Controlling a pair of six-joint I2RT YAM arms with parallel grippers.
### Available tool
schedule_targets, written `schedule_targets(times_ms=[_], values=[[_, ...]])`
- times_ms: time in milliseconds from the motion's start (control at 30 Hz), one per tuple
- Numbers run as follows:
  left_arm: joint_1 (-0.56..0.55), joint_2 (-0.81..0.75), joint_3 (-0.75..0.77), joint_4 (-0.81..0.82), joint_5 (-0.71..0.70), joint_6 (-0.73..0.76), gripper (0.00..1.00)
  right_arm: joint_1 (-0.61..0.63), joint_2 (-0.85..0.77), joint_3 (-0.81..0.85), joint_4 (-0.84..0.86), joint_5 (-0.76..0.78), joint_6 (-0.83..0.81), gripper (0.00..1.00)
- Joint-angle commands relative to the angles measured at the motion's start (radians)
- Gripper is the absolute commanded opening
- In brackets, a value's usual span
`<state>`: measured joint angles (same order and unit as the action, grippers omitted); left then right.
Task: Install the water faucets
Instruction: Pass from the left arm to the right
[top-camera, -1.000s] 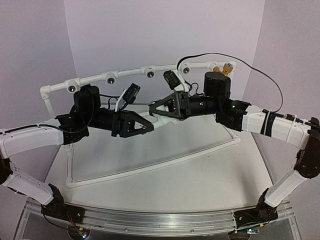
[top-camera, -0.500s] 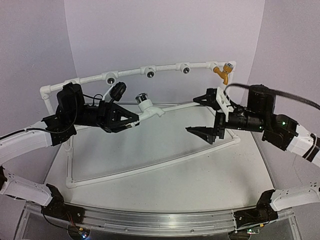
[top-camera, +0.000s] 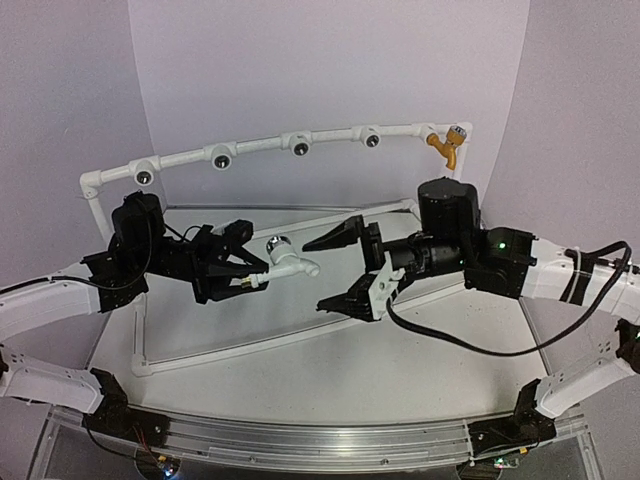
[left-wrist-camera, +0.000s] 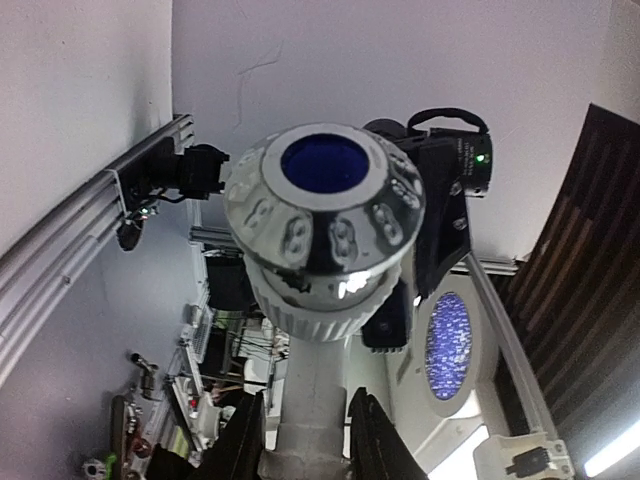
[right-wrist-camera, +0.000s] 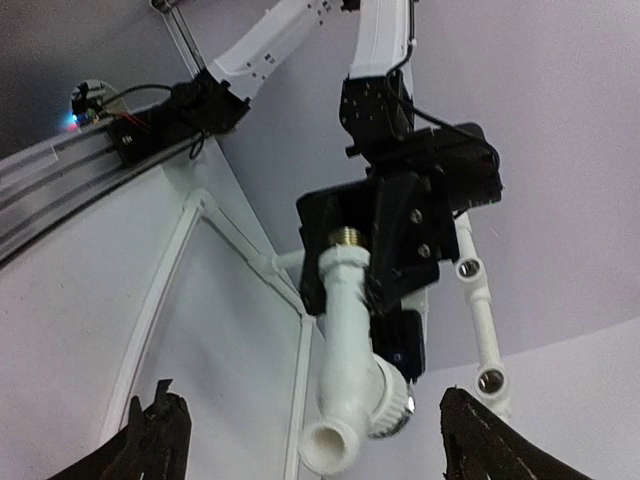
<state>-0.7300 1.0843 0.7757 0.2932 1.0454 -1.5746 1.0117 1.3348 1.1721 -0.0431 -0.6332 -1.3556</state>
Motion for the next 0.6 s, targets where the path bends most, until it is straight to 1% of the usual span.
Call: schedule_targets(times_ms=[0, 67, 133, 267, 300, 367, 400, 467, 500, 567], values=[[-0.007, -0.046, -0.12, 0.267, 0.013, -0.396, 0.0, 0.024, 0.028, -0.046, 0.135, -0.095, 0.0, 0.84], [-0.009, -0.058, -0.169, 0.305, 0.005, -0.476, 0.0, 0.023, 0.028, -0.114, 0.225, -0.105, 0.05, 0.83], [-0.014, -0.039, -0.182, 0.426, 0.02, -0.552, 0.0, 0.022, 0.04, -0.16, 0.297, -0.112, 0.093, 0.8], [-0.049, -0.001, -0.189, 0.474, 0.084, -0.605, 0.0, 0.024, 0.111, -0.228, 0.573, -0.186, 0.253, 0.77], [-0.049, 0.007, -0.196, 0.515, 0.093, -0.64, 0.0, 0.023, 0.137, -0.215, 0.606, -0.202, 0.284, 0.76], [-0.05, 0.041, -0.197, 0.65, 0.106, -0.722, 0.0, 0.023, 0.176, -0.196, 0.636, -0.212, 0.295, 0.74], [-0.053, 0.05, -0.193, 0.665, 0.108, -0.74, 0.0, 0.023, 0.193, -0.193, 0.661, -0.201, 0.293, 0.71], [-0.058, 0.061, -0.199, 0.678, 0.117, -0.768, 0.0, 0.022, 0.222, -0.196, 0.733, -0.18, 0.295, 0.6], [-0.058, 0.061, -0.211, 0.685, 0.117, -0.785, 0.0, 0.022, 0.232, -0.195, 0.772, -0.186, 0.308, 0.57], [-0.058, 0.069, -0.212, 0.711, 0.125, -0.802, 0.0, 0.021, 0.261, -0.178, 0.789, -0.211, 0.326, 0.57]])
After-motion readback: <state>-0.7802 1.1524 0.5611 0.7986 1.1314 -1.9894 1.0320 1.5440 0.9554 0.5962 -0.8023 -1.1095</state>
